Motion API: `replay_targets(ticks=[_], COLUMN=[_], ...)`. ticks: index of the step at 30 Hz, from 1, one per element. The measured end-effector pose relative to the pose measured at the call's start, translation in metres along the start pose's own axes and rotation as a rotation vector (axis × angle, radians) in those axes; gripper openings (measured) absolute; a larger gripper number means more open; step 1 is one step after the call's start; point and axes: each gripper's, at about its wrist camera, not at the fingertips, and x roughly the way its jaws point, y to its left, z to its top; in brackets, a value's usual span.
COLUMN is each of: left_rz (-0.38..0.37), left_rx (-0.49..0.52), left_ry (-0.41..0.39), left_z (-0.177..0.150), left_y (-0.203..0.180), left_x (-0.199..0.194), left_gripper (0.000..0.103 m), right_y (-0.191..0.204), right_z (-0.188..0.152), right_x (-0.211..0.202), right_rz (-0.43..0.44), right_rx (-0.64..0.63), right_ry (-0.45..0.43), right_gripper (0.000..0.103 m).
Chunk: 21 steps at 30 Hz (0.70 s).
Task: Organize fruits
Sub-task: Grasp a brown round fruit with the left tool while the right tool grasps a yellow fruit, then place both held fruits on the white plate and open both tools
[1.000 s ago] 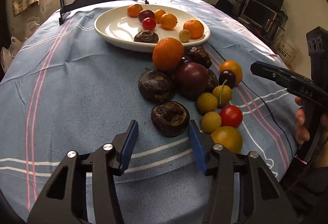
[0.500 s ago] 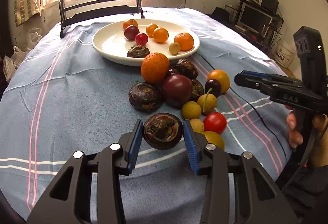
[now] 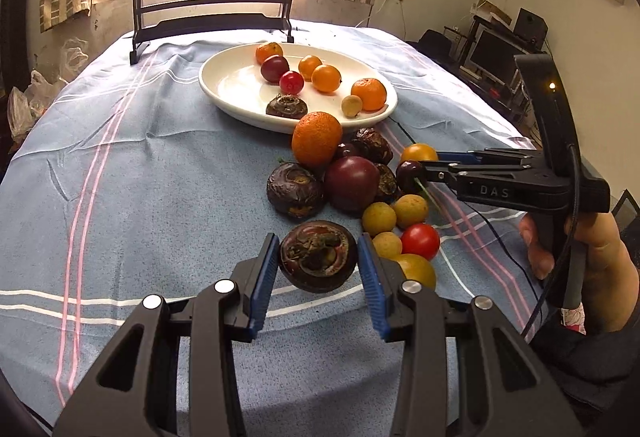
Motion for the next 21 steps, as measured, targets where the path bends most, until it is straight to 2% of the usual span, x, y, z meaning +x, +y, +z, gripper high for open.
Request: replay_targets(ticks=[3,8,10,14,18,21], left_rz=[-0.006,-0.02,-0.027,-0.016,-0.004,0.002], left_rx=[-0.013,-0.012,-0.009,0.0,-0.017,-0.04], left_ry=[-0.011,-0.039,-0.045,-0.067,-0.058,-0.015], left_z=[0.002,0.021,0.038,0.085,0.129,0.151], left_y=[0.003,0.008,0.009,0.015,0.022,0.028], left_x=[-0.003,-0.012,-0.01,0.004,0.035,0.066], left_gripper=[0.039,0.039,0.039,0.039,0.039,0.039], right_y=[-0.004,-0.016,-0.019,-0.018,-0.014,-0.014], right_z=[-0.003,-0.002,0.011,0.049,0.089,0.112], right_x=[-0.007,-0.048,-0.059,-0.06,-0.039,-0.016], right_rz=[0.029,0.092,0.106,0.09,0.079,0.075], right_rx=[0.034,0.087,0.081,0.065,0.066,0.085], right_ry=[-0.019,-0.134,-0.173,-0.196,-0.191,-0.178], right_gripper=[0.037,0.037,0.037,0.037,0.037,0.037])
